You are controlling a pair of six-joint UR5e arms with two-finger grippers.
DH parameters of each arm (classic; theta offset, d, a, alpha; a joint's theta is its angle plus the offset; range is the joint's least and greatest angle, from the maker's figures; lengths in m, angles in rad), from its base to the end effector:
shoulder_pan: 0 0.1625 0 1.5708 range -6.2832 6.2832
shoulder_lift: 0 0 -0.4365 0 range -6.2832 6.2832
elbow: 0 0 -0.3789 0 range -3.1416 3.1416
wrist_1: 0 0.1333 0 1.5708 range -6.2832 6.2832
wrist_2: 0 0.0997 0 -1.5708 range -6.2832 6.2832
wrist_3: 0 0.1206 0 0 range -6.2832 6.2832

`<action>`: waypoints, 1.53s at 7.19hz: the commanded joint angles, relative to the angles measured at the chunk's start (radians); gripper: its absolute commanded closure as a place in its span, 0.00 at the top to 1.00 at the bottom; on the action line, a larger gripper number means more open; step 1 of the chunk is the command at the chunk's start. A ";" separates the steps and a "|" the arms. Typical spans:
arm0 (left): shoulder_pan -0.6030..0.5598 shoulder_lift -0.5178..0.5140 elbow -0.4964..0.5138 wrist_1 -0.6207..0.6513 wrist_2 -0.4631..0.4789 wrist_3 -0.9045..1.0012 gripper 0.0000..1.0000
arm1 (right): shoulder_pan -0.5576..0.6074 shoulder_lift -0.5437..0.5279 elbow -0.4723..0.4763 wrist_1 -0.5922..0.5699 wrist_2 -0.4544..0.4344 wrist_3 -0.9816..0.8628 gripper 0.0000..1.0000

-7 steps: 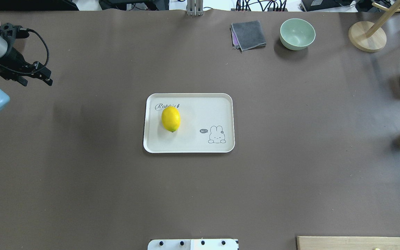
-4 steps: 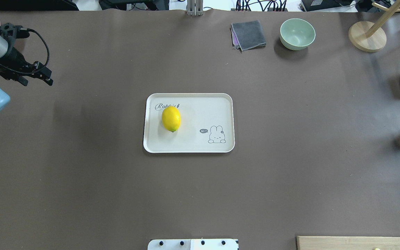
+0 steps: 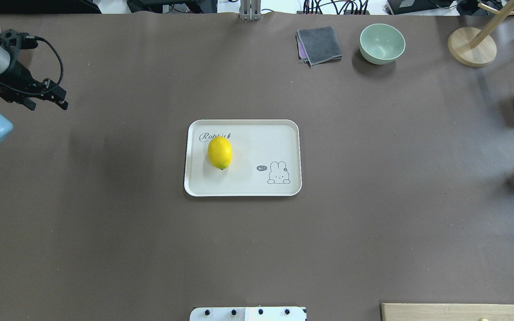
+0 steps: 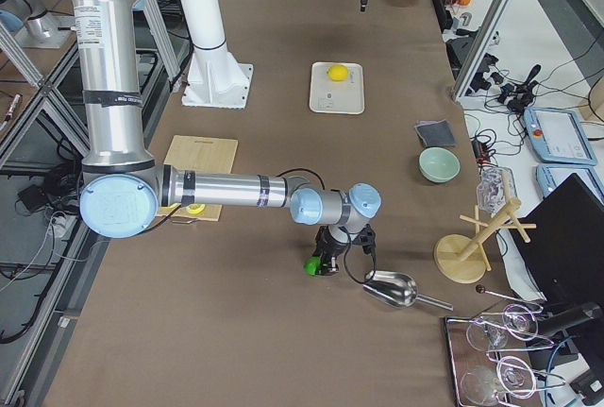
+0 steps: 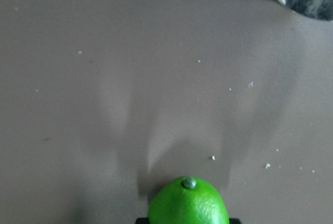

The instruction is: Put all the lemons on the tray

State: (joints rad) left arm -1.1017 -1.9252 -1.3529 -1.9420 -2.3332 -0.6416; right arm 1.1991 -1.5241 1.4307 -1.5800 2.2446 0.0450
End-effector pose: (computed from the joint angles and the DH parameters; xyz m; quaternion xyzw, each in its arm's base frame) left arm 0.2521 -0.6081 0.5481 0.0082 0.4289 0.0157 0.9032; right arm -0.1228 -0.4750 0.7378 -0.1156 -0.3130 -0.1366 0.9328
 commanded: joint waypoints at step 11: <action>0.006 -0.012 -0.009 0.002 -0.011 -0.047 0.98 | -0.359 0.543 0.155 -0.189 0.083 0.775 0.00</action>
State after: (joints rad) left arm -1.0972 -1.9369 -1.3624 -1.9404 -2.3436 -0.6866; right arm 0.9128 -1.0488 1.5924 -1.8301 2.3557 0.6909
